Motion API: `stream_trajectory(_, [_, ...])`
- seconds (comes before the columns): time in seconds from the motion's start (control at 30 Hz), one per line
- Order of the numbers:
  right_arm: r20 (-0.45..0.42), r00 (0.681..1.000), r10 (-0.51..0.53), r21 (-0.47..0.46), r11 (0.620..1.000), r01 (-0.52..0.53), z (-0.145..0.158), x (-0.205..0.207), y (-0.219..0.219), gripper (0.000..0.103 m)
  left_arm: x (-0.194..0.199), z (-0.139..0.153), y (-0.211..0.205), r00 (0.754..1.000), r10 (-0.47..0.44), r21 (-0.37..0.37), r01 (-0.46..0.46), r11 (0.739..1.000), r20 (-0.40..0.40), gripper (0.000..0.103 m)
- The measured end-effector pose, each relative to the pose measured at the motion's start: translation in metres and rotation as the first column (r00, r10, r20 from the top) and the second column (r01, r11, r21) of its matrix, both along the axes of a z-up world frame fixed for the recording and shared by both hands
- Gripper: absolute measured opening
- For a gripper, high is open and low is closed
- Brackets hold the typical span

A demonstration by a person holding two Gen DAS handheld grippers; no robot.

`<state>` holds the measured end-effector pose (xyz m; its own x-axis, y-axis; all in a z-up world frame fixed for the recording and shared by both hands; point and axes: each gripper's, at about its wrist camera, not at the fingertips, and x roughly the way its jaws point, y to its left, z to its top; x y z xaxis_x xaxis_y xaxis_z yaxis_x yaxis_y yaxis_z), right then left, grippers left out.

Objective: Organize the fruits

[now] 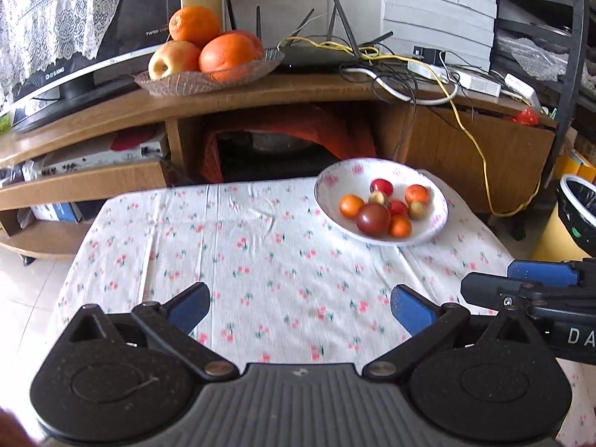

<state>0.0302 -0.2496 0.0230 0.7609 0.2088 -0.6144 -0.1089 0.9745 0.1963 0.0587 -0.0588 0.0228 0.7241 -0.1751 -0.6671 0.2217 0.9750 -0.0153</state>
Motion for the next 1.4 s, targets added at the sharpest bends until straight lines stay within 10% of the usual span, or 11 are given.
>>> stream_trajectory(1.4, [-0.077, 0.996, 0.032, 0.015, 0.999, -0.031, -0.012, -0.084, 0.036, 0.053, -0.086, -0.012, 0.035, 0.991, 0.095, -0.022, -0.098, 0.995, -0.091, 0.103])
